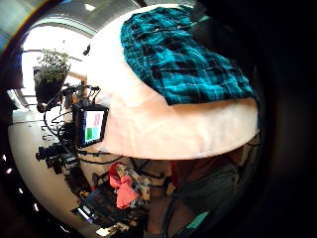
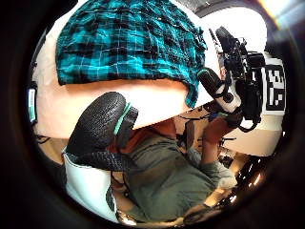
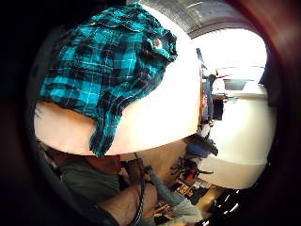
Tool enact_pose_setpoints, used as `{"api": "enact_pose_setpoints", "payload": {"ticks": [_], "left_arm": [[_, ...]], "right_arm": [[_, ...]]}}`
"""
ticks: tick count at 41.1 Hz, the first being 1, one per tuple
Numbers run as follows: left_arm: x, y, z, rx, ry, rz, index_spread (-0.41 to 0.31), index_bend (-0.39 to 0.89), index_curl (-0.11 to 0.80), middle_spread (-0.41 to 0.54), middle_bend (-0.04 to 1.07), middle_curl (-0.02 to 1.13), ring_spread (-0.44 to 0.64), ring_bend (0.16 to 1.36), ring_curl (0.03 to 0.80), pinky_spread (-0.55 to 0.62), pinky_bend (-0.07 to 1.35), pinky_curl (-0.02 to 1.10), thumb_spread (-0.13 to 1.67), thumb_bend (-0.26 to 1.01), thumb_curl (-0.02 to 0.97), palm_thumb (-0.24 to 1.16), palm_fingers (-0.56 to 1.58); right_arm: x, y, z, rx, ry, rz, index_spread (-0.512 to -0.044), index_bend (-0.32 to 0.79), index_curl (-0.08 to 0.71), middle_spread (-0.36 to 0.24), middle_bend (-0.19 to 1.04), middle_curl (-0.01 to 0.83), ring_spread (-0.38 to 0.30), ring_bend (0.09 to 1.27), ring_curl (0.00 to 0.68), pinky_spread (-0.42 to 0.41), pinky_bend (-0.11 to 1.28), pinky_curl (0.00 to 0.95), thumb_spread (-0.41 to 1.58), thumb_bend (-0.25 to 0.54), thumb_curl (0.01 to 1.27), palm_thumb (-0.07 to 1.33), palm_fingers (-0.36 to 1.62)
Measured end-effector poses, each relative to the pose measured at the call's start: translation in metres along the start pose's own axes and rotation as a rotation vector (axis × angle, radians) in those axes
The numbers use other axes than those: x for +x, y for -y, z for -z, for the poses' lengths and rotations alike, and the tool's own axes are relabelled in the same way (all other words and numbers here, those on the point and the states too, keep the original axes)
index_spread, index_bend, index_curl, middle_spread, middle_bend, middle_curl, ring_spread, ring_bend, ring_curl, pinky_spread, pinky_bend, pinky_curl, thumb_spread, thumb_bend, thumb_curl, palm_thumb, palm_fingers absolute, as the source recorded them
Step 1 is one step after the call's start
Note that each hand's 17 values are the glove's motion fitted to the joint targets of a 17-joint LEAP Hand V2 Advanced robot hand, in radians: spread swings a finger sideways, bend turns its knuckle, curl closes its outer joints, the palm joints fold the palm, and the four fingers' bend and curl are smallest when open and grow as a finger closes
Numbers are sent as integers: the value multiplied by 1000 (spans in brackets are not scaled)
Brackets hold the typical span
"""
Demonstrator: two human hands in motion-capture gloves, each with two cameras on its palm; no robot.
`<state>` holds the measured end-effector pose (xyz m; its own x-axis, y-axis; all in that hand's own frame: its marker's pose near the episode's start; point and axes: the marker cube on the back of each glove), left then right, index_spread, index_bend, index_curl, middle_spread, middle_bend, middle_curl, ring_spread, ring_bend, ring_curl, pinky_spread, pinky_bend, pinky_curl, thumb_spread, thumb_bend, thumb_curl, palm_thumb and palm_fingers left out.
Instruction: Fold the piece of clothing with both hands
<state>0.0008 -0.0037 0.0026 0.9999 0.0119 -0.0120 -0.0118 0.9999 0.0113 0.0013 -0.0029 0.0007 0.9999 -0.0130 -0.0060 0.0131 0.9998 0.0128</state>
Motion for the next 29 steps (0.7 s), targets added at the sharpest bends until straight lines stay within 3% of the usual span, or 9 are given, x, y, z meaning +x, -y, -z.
{"api": "enact_pose_setpoints", "payload": {"ticks": [3, 7, 16, 23, 29], "left_arm": [[1, 0, 0, 3, -7, -8, -29, 37, 9, 43, 207, 91, 122, 488, 132, 114, 523, 134, 565, 146, 77, 257, 390], [1, -4, 5, -3, -7, -14, -37, 62, 26, 56, 217, 149, 158, 539, 187, 149, 583, 189, 759, 135, 108, 275, 342], [1, 5, -2, 3, -8, -21, -45, 93, 64, 68, 237, 222, 196, 595, 236, 189, 643, 237, 976, 89, 164, 292, 284], [11, -11, 15, -24, -7, -24, -47, 103, 94, 76, 249, 262, 208, 618, 254, 201, 669, 257, 1046, 52, 198, 305, 256], [16, -4, 14, 16, 13, -31, -48, 108, 116, 78, 254, 289, 211, 627, 263, 205, 683, 269, 1074, 23, 226, 321, 240]], "right_arm": [[1, -1, 3, 3, 0, 15, -245, 145, 58, 7, 171, 53, 87, 182, 29, 145, 547, 154, 583, 82, 53, 149, 154], [5, 1, 3, 13, -7, 4, -312, 149, 97, 9, 178, 86, 116, 196, 56, 185, 593, 206, 788, 77, 83, 166, 120], [11, -1, 10, 28, -5, -1, -365, 152, 152, 11, 183, 145, 150, 212, 100, 224, 630, 259, 1025, 40, 137, 176, 75], [11, -2, 9, 12, -10, 23, -381, 150, 183, 16, 185, 179, 161, 222, 126, 237, 642, 280, 1098, 12, 173, 191, 61], [20, 1, 9, 12, -43, 41, -387, 140, 199, 18, 187, 204, 166, 229, 146, 240, 659, 298, 1118, -10, 202, 207, 47]]}}
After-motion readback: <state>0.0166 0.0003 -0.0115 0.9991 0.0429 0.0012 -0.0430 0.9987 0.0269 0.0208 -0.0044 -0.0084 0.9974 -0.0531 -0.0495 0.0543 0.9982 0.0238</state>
